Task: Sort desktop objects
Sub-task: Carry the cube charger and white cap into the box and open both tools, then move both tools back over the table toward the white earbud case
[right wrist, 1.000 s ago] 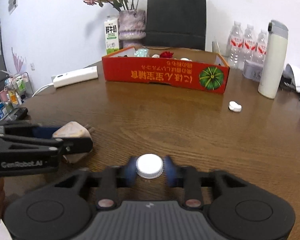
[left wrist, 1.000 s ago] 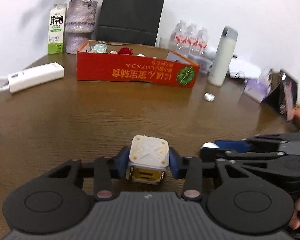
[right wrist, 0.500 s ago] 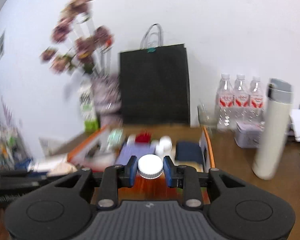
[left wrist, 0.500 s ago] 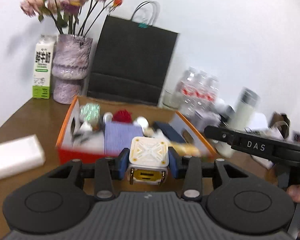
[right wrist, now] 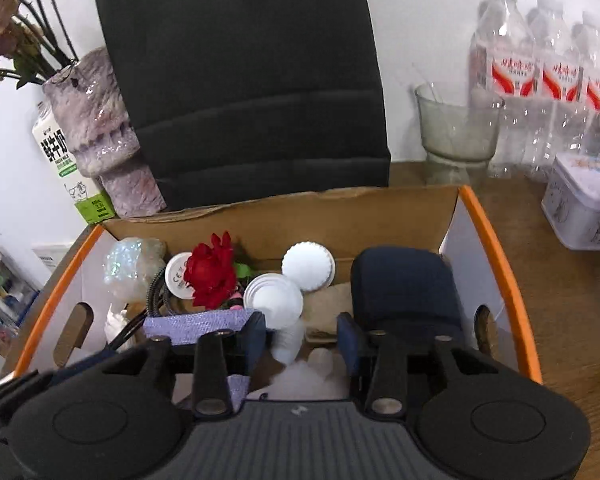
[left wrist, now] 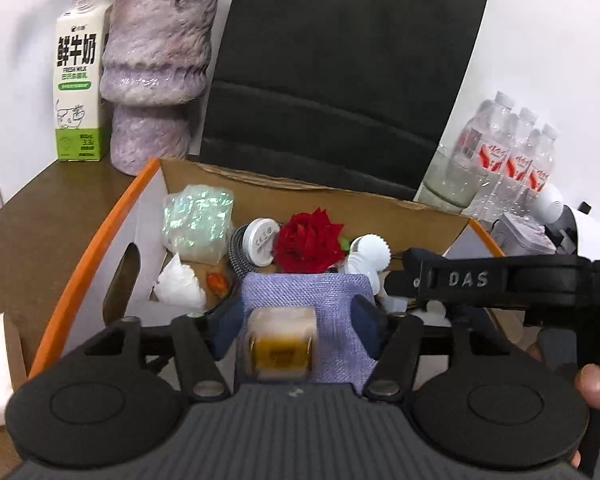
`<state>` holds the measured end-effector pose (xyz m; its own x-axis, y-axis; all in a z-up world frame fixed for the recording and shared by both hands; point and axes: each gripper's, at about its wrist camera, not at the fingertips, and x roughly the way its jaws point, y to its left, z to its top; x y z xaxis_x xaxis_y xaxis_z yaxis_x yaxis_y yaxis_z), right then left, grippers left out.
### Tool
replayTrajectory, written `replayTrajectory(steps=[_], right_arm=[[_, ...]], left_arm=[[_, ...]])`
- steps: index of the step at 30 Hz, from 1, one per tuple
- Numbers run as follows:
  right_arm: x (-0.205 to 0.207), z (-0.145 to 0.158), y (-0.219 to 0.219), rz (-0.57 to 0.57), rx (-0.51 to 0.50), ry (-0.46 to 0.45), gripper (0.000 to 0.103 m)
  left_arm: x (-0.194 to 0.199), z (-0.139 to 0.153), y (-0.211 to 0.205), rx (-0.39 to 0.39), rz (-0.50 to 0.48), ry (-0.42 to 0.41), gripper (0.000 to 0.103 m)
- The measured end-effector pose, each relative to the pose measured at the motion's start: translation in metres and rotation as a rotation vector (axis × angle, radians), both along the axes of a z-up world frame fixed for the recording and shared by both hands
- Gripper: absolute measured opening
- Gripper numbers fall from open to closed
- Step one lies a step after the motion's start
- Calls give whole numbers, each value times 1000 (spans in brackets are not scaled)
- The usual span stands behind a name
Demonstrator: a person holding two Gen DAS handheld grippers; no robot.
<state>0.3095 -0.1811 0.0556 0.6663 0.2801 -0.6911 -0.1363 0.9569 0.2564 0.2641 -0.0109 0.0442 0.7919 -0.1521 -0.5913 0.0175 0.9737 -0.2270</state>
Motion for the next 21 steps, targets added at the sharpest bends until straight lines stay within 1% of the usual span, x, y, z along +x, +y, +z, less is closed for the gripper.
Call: replayTrajectory(steps=[1,4,6,7,8,11,12,13,15,17,21], right_arm=[[-2,3,-2,0,16,-17,43],[-14,17,-6,-7,25,-56,47],[-24,29,-7,-3,14,-80,51],[-31,36,-8,-6,5,-95,53],[-37,42,-10,-12,-5,-108,53],[-64,61,-17,-23,-29,-149,55],[-75,66,-21,-28,-31,-163,61],[-90,69,-26,-33,-32,-188,72],[-126,66,-33,-61,-47,-257,85],[-165,53,-34,-79,-104,-287,85],[-247,14,-35,-61,-142,-287,85]], left_arm=[[-2,3,0,-2,0,-5,65],[-9,18,-1,16,-4,-46,75],[-17,29,-2,32,7,-70,77],[-20,35,-2,35,11,-77,80],[-25,40,-1,38,17,-84,86],[-47,52,-3,71,10,-99,92],[-60,54,-4,90,8,-106,94],[-72,55,-5,99,9,-113,98],[-108,52,-5,93,0,-142,102],[-143,45,-6,89,-26,-151,103],[-216,16,-4,107,-38,-133,103]])
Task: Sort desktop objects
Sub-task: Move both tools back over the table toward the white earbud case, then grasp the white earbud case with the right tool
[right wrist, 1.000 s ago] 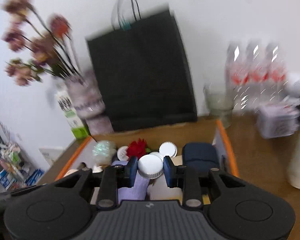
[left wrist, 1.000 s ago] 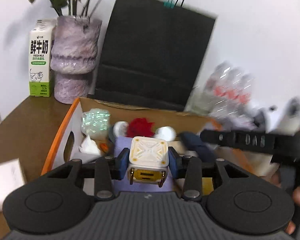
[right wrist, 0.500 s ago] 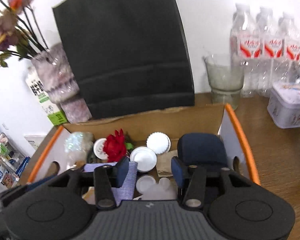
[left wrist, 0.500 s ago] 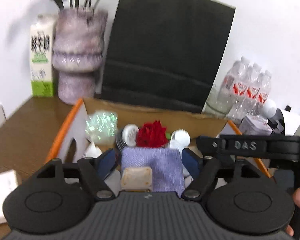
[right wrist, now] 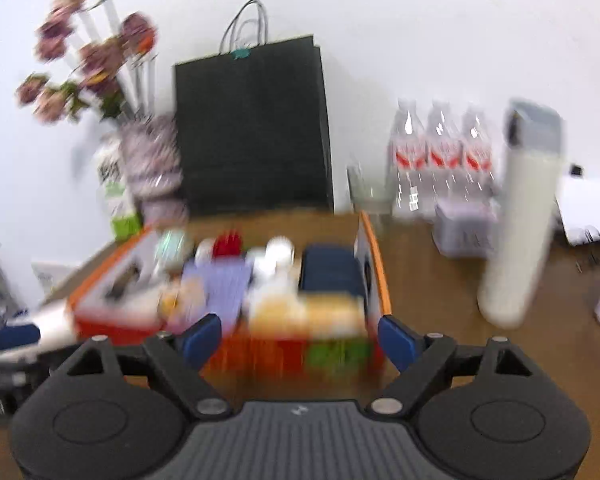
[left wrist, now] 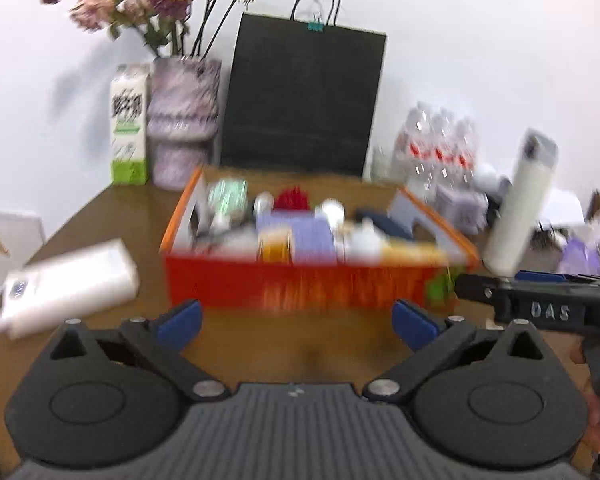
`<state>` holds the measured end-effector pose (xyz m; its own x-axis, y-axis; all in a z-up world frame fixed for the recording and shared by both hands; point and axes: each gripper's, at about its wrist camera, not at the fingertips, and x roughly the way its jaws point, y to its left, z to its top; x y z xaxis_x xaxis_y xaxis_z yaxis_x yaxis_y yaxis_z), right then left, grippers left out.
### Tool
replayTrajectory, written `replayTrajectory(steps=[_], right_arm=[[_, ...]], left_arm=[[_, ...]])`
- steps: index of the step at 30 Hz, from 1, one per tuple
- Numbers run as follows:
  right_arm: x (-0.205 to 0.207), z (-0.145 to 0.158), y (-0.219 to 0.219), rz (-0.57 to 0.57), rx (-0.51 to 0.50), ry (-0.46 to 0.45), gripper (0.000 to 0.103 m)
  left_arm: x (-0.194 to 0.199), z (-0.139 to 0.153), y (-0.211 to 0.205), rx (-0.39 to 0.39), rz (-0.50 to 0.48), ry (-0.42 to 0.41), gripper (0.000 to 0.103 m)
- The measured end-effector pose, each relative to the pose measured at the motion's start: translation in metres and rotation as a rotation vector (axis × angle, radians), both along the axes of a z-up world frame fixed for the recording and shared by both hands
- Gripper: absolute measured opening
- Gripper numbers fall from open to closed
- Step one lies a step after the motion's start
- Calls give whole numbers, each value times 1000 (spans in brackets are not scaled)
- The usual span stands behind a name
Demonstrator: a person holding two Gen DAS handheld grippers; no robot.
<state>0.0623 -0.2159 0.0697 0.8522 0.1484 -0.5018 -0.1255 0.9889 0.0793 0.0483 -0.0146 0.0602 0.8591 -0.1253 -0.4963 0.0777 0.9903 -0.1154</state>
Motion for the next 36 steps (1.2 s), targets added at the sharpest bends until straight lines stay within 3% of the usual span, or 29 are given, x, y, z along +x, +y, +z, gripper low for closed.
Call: replayTrajectory(steps=[5,10,17,23,32,35,36], right_arm=[[-80,-40,-5,14,-10,60,85],[-131,-51,-13,25,-14,76,85],[-152,-49,-8,38,-17,49,86],[-127,-48,-15,20,-36,65,85],[-17,-50,-43,-73,-25,132,79],[15,-54,-50,-105,-25,148,71],[24,-56,-51,-116,-32,154,59]], left_arm=[[-75,-33,5,45,25,47,103],[-123,-43,13,46,56,60,103],[-143,-42,13,39,92,50,103],[-117,-33,7,50,27,22,103],[-18,-34,-1,90,16,80,102],[13,-37,1,70,24,91,99],[25,-38,0,67,24,96,95]])
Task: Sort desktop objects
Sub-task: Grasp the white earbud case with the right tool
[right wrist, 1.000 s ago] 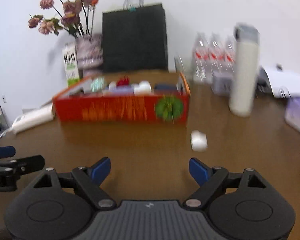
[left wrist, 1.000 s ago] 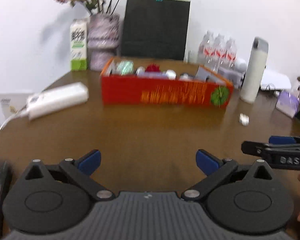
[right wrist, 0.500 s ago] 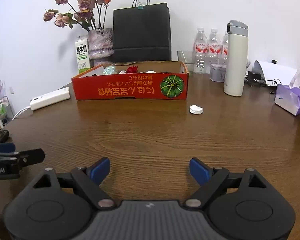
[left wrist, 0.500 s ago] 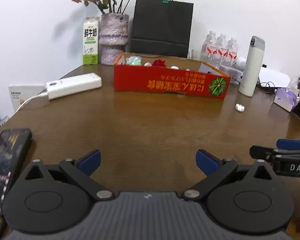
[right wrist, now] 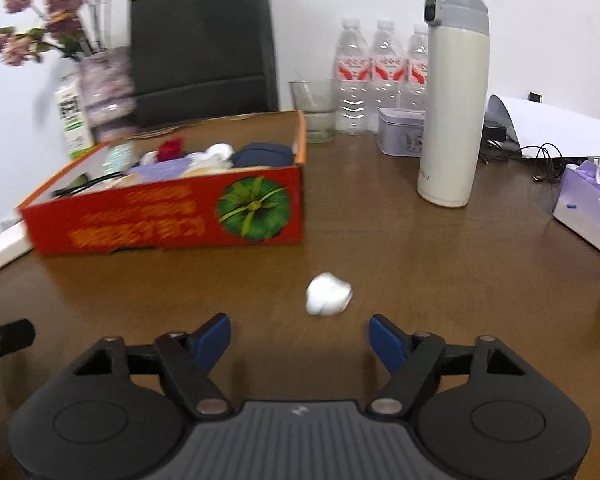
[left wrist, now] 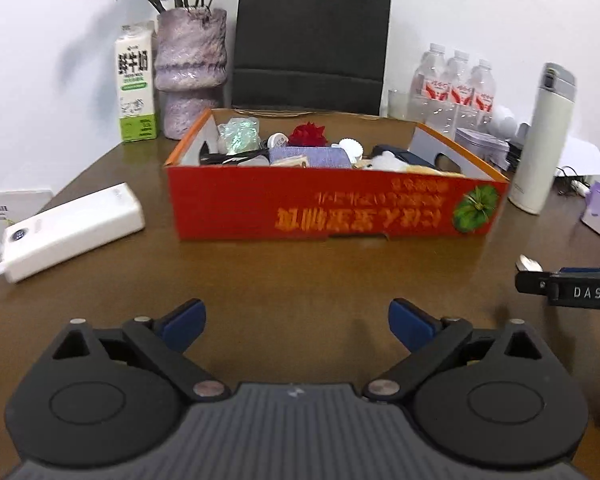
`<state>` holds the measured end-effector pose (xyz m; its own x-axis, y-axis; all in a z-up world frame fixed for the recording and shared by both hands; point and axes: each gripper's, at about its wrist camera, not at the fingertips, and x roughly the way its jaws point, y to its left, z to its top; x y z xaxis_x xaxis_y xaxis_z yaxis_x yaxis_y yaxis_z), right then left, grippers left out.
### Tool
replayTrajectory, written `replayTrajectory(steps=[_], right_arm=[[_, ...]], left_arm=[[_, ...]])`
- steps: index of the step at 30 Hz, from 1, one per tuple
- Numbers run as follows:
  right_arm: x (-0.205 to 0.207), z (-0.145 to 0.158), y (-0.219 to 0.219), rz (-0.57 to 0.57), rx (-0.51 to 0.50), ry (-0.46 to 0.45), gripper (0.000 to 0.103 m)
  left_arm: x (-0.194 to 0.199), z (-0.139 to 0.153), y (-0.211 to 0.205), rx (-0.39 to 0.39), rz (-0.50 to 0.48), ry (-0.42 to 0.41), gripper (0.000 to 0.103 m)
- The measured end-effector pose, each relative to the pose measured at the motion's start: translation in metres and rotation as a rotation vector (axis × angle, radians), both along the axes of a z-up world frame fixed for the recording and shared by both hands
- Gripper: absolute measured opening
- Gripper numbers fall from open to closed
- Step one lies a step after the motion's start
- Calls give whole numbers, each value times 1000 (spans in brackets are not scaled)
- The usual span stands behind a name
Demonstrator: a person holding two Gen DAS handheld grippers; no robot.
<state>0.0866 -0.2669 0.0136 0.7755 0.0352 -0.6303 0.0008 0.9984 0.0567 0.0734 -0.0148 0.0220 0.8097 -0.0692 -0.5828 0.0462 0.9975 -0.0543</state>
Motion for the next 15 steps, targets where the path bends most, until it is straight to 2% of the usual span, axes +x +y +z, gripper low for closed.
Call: replayTrajectory(steps=[1,2,3,4,5,8,10,11,12,13,15], right_arm=[[8,-2,-1,-2,4,11,38],[13,-4,0,-5,0,9,31],[19,-5,3,-6,-3,4,20],[22,-5,8,3,-3,-4,9],[25,-6,15,30,-2,-4,4],[25,-10,43,147,-29,-20,3],[20,-10,55,175,-78,-35,4],[18,-9,55,173,-85,-37,5],[15,-7,51,161,-74,-48,19],[13,-5,44,130,-63,-63,49],[16,0,27,55,-56,-92,82]], left_arm=[[9,-1,-1,-1,0,-1,83],[19,-2,-1,-4,5,5,59],[28,-3,-1,-21,3,13,43],[35,-4,-1,-42,-10,14,15],[41,-5,-2,-54,-20,19,2],[47,-7,-4,-69,-39,17,3],[46,-6,-5,-55,-38,2,3],[44,-5,-4,-53,-36,-7,3],[44,-4,-3,-52,-29,-12,3],[44,-4,-3,-50,-27,-14,5],[47,-6,-5,-37,-17,-13,23]])
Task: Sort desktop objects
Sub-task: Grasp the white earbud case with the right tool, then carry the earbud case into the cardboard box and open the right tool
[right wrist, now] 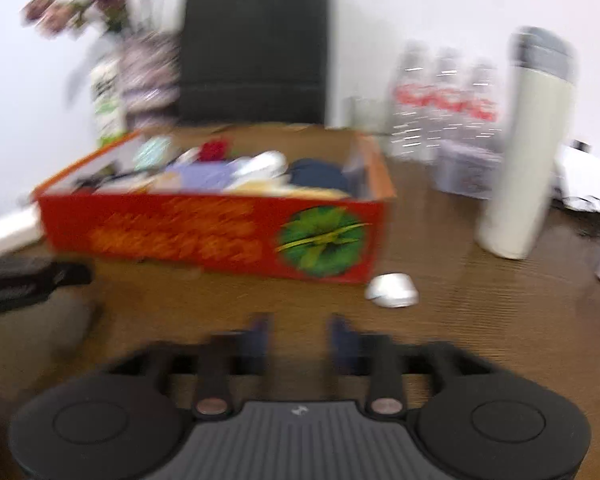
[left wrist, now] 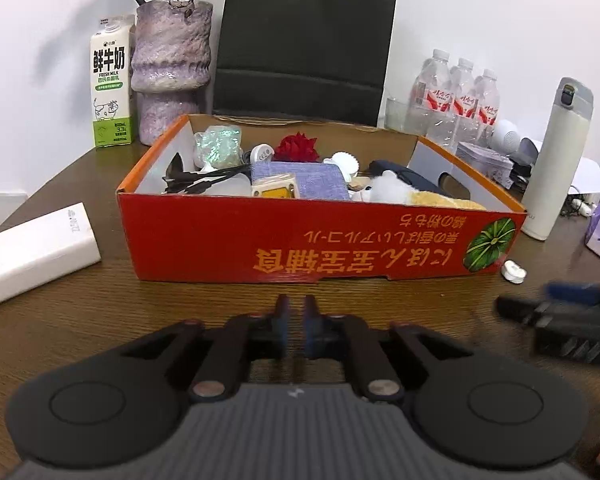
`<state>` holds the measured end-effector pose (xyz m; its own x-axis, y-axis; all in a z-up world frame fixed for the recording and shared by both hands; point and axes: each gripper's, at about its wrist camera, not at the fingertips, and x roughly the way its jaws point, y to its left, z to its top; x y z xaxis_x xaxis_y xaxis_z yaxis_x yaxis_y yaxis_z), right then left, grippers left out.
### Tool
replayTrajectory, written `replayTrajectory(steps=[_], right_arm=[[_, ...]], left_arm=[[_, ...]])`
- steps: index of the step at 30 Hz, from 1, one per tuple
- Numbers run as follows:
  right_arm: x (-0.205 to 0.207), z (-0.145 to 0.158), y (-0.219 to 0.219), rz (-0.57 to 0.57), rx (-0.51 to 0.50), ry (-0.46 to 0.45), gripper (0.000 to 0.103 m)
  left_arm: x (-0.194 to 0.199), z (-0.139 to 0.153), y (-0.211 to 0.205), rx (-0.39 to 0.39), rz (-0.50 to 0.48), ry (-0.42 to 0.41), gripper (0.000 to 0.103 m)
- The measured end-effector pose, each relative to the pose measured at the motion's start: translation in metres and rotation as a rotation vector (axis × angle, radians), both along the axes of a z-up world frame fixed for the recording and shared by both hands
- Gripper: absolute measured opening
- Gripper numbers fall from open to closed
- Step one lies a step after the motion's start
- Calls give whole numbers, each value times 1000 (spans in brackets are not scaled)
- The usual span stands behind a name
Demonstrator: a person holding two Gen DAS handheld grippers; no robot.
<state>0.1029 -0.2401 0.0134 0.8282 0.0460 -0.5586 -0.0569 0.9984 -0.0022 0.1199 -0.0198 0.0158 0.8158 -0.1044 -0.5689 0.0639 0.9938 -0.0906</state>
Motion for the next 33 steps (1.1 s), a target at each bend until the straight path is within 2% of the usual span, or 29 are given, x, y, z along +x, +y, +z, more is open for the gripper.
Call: replayTrajectory(steps=[1,2,4,6,7,8,9,10,11,13,17,19,24,27,30,33], right_arm=[[8,0,-7,-5,-5,1,76],[14,0,-13,0,-10,13,73],[34,-6,-23,17,-13,51,69],[49,-12,-29,35,-11,69,63],[54,-11,-32,51,14,80,48],[54,-11,-31,61,11,77,41],[53,-11,-28,65,-5,69,27],[51,-11,-27,79,8,72,26],[46,-11,-23,93,16,73,26],[34,-11,-7,128,3,74,26],[-1,-7,34,227,29,68,26],[-21,0,49,247,37,41,26],[-68,14,59,226,116,-4,26],[-101,17,60,214,153,-24,26],[-132,17,61,213,141,-36,26],[-169,16,62,222,136,-38,26]], left_arm=[[2,-2,-1,3,2,7,49],[4,-3,-3,5,-3,11,68],[7,-2,-9,17,-28,-2,72],[12,-1,-15,36,-35,-20,83],[17,-1,-17,44,-31,-17,90],[21,-2,-18,42,-30,-7,88],[24,-3,-18,34,-35,7,79],[25,-4,-17,19,-49,18,31],[26,-6,-16,5,-58,42,3],[23,-7,-12,-29,-65,50,1],[6,1,-15,-3,-66,10,1],[-9,4,-14,-17,-65,8,1],[-70,9,-10,0,-55,-43,1],[-103,6,-7,13,-49,-29,1],[-144,7,-2,-15,-49,-25,1],[-182,10,-2,0,-58,-46,1]])
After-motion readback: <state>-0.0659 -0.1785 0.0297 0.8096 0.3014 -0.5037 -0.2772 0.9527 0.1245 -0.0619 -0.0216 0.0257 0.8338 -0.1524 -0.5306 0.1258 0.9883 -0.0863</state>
